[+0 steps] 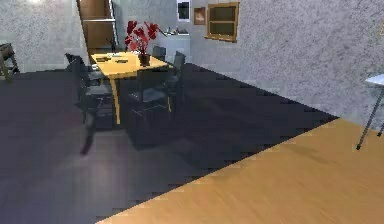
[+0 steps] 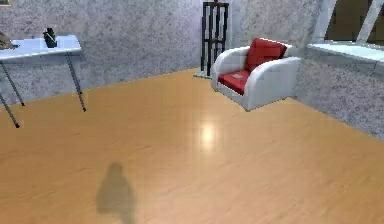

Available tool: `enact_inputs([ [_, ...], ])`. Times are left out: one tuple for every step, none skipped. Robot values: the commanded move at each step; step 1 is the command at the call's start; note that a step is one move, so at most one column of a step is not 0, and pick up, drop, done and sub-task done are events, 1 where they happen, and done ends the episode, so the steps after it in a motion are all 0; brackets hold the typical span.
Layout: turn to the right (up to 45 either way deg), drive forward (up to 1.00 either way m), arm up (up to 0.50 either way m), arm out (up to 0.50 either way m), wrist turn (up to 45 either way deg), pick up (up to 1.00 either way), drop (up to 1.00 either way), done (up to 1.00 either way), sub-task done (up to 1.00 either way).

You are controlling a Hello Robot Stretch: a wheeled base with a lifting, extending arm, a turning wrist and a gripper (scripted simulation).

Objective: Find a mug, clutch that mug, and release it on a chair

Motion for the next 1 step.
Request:
enact_inputs([
  [6.0, 0.0, 0.0, 0.0, 0.0, 0.0, 0.0, 0.0, 0.0],
])
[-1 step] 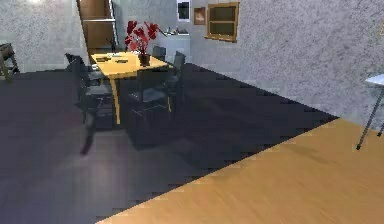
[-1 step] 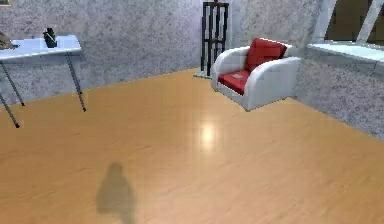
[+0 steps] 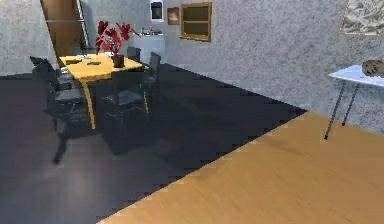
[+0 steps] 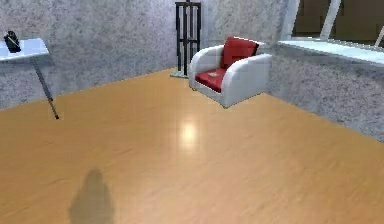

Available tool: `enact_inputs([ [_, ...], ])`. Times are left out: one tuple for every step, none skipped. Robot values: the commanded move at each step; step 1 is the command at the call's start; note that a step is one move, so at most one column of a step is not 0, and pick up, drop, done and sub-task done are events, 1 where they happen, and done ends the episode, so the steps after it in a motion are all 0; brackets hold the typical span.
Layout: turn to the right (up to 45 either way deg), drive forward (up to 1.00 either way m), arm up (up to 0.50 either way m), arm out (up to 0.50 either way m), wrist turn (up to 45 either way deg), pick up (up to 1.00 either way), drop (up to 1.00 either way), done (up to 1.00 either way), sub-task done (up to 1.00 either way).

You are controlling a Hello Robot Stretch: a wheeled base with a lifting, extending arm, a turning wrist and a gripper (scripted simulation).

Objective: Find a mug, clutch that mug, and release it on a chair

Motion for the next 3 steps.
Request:
enact_inputs([
  [0.0, 1.0, 0.0, 0.0, 0.0, 0.0, 0.0, 0.0, 0.0],
  [0.0, 1.0, 0.0, 0.0, 0.0, 0.0, 0.0, 0.0, 0.0],
  [0.0, 1.0, 0.0, 0.0, 0.0, 0.0, 0.0, 0.0, 0.0],
])
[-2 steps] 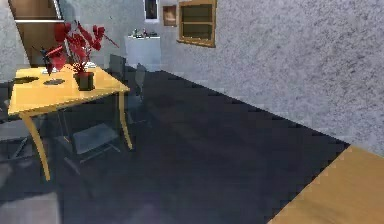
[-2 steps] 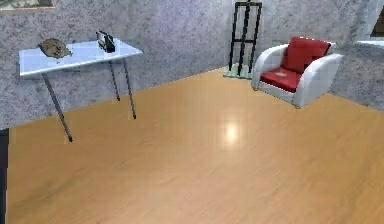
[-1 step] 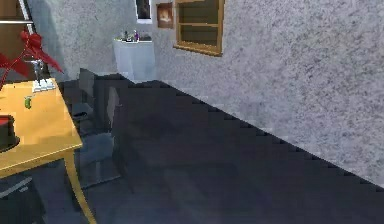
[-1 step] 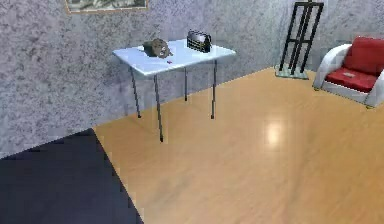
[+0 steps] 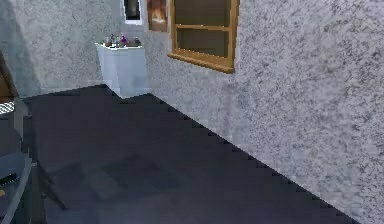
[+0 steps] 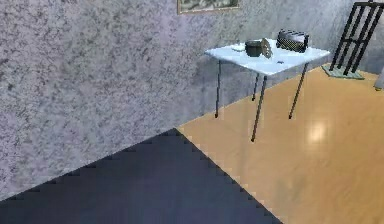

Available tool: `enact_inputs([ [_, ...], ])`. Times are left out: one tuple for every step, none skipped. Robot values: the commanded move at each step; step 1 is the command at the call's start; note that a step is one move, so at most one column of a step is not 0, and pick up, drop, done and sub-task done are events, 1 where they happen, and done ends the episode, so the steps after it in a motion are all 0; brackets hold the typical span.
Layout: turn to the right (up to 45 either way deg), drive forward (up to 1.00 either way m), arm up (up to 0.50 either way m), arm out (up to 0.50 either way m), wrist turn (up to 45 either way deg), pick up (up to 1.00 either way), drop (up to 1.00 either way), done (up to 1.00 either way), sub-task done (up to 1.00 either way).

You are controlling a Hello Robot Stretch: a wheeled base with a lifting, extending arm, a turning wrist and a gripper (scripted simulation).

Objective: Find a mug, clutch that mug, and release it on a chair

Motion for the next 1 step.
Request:
enact_inputs([
  [9.0, 0.0, 0.0, 0.0, 0.0, 0.0, 0.0, 0.0, 0.0],
])
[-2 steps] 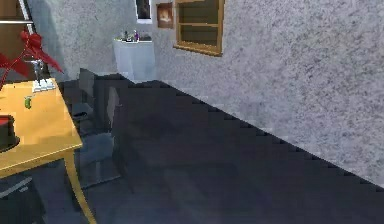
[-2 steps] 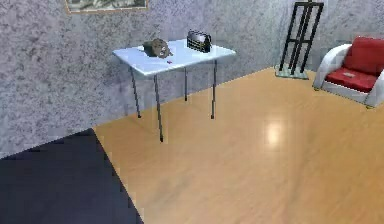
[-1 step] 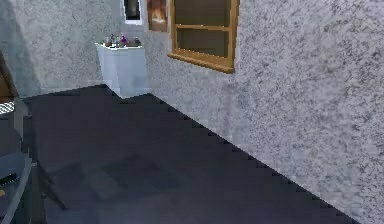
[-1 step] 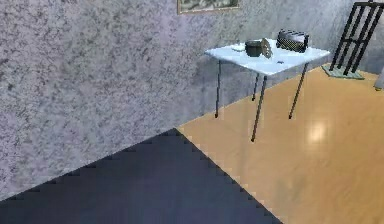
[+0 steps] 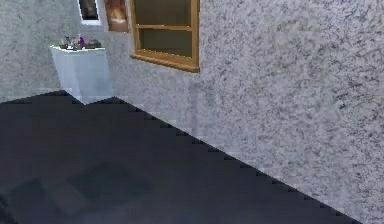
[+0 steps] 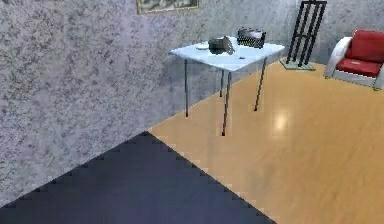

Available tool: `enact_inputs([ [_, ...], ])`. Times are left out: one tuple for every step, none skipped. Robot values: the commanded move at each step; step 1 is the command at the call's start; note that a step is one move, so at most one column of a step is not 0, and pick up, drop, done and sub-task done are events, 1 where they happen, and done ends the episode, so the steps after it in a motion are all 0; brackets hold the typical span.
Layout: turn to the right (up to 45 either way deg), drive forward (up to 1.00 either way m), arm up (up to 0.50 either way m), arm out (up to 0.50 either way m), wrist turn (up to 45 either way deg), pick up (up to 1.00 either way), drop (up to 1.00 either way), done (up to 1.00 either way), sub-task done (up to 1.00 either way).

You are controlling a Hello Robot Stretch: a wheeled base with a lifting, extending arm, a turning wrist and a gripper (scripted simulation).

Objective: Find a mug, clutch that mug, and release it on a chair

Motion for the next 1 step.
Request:
enact_inputs([
  [0.0, 0.25, 0.0, 0.0, 0.0, 0.0, 0.0, 0.0, 0.0],
])
